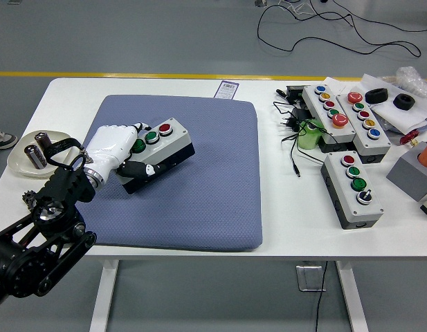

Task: Pick up the button,place it on the desk,press the button,press the button

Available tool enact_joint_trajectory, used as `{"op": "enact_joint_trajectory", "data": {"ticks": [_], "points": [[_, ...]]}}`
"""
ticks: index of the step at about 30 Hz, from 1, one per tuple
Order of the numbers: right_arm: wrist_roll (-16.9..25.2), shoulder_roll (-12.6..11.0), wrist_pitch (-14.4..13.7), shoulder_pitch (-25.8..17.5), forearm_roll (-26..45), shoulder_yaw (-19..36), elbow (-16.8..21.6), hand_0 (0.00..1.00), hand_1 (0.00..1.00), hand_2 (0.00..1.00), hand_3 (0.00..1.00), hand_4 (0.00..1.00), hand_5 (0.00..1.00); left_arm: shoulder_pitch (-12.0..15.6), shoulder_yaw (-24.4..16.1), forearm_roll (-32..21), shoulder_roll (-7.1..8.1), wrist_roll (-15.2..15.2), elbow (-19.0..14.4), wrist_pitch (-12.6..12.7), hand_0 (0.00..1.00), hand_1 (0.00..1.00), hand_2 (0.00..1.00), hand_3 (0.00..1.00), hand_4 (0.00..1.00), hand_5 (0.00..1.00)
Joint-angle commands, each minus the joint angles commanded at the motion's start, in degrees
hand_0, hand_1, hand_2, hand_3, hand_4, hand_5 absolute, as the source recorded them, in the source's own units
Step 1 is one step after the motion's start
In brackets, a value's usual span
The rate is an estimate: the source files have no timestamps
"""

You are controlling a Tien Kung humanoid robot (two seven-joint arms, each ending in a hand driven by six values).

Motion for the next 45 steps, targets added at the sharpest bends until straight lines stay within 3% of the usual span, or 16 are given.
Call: {"op": "enact_joint_trajectory", "data": {"ticks": [4,8,10,13,18,26,35,43,44,45], "points": [[0.02,0.02,0.02,-0.05,0.02,-0.11,0.0,0.655,0.663,0.675,0.586,0.421,0.258,-1.2,1.27,0.0,3.14,-9.49,0.49,1.76,0.061,0.002,0.002,0.211,0.737,0.493],[0.02,0.03,0.03,0.04,0.06,-0.14,0.0,0.654,0.663,0.675,0.586,0.421,0.258,-2.67,3.5,0.0,6.18,-18.89,0.73,5.95,0.057,0.002,0.002,0.214,0.741,0.487],[0.01,0.04,0.01,0.14,0.29,-0.29,0.0,0.654,0.663,0.675,0.586,0.421,0.258,-3.76,5.66,0.0,7.95,-22.2,1.75,8.55,0.057,0.002,0.002,0.214,0.741,0.487],[-0.04,0.05,0.03,0.29,0.09,-0.28,0.0,0.654,0.663,0.675,0.586,0.421,0.258,-5.44,9.5,0.0,10.2,-24.74,3.74,11.8,0.057,0.002,0.002,0.214,0.741,0.487],[-0.05,0.04,0.04,0.38,0.13,-0.4,0.0,0.654,0.663,0.675,0.586,0.421,0.259,-6.98,13.7,0.0,12.24,-25.59,6.73,12.83,0.058,0.002,0.002,0.22,0.745,0.474],[-0.11,0.1,0.04,0.4,-0.04,-0.25,0.0,0.654,0.663,0.676,0.586,0.421,0.258,-6.6,13.31,0.0,12.99,-27.08,7.51,14.39,0.054,0.002,0.002,0.228,0.75,0.46],[-0.17,0.11,0.11,0.49,-0.05,-0.38,0.0,0.654,0.664,0.676,0.586,0.422,0.258,-6.71,13.98,0.0,13.63,-28.33,8.89,18.19,0.054,0.002,0.002,0.235,0.75,0.454],[-0.15,0.11,0.13,0.55,-0.02,-0.44,0.0,0.654,0.664,0.676,0.586,0.422,0.258,-6.87,14.42,0.0,13.57,-27.67,10.45,16.62,0.051,0.002,0.002,0.24,0.75,0.45],[-0.15,0.11,0.13,0.55,-0.03,-0.45,0.0,0.654,0.664,0.676,0.586,0.422,0.259,-6.87,14.46,0.0,13.55,-27.54,10.46,16.46,0.054,0.002,0.002,0.338,0.752,0.442],[-0.15,0.11,0.14,0.55,-0.06,-0.47,0.0,0.654,0.664,0.676,0.586,0.422,0.259,-6.86,14.43,0.0,13.54,-27.09,10.45,15.82,0.054,0.002,0.002,0.338,0.752,0.442]]}}
